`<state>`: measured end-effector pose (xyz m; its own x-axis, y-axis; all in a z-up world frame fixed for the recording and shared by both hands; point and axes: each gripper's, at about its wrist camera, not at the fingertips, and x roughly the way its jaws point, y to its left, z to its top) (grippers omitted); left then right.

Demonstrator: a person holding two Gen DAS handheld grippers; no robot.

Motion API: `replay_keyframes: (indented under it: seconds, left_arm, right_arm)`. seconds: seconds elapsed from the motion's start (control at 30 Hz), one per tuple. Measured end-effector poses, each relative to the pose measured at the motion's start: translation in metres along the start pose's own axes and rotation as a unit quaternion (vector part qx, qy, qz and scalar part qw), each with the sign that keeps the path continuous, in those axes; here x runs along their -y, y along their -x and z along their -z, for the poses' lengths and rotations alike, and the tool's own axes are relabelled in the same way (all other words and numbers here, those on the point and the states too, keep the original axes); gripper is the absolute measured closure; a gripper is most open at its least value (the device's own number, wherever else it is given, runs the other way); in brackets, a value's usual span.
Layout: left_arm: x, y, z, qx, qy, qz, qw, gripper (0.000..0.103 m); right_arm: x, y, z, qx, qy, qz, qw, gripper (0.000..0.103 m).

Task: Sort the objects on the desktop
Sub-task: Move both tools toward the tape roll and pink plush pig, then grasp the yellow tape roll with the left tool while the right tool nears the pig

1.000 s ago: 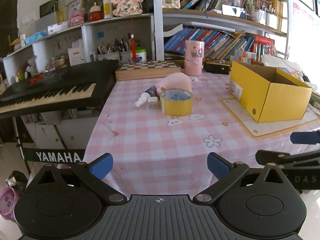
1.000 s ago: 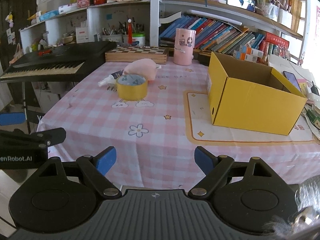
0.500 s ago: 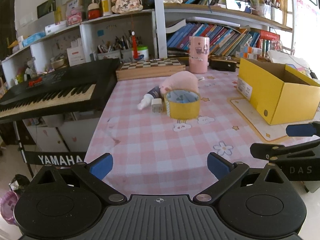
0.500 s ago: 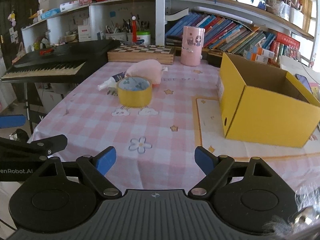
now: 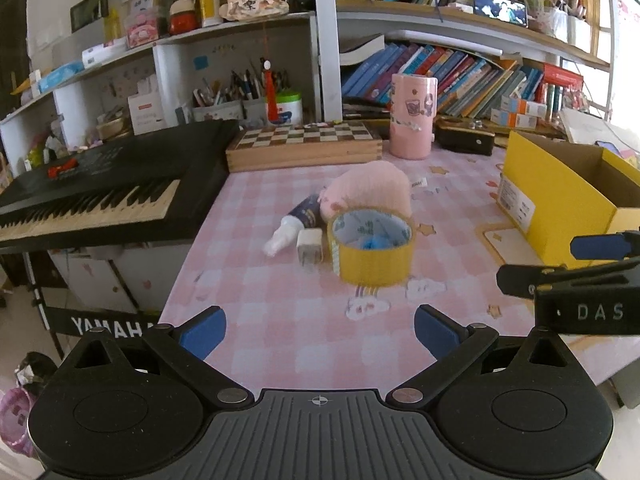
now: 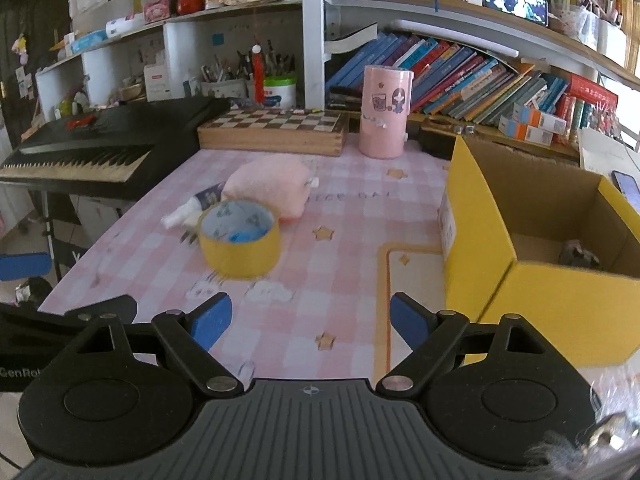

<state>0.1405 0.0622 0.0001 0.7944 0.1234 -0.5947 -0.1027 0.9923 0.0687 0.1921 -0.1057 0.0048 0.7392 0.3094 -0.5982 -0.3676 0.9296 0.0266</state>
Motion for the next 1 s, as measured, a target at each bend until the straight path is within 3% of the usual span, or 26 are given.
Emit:
replay_keyframes:
  seconds: [0.63,1.0]
  left_arm:
    - [0.032,-0.068,-0.039,-0.010,-0.009,0.006,0.9999,0.001]
    - [0.045,-0.111,-0.048,-0.031,-0.027,0.005,0.9991,0.001]
  right_arm:
    - [0.039,-0.054,-0.060,0.020,-0.009,-0.019,1.000,0.013]
    - [0.051,-0.085,-0.074,0.004,-0.002,-0.032,0.999,0.013]
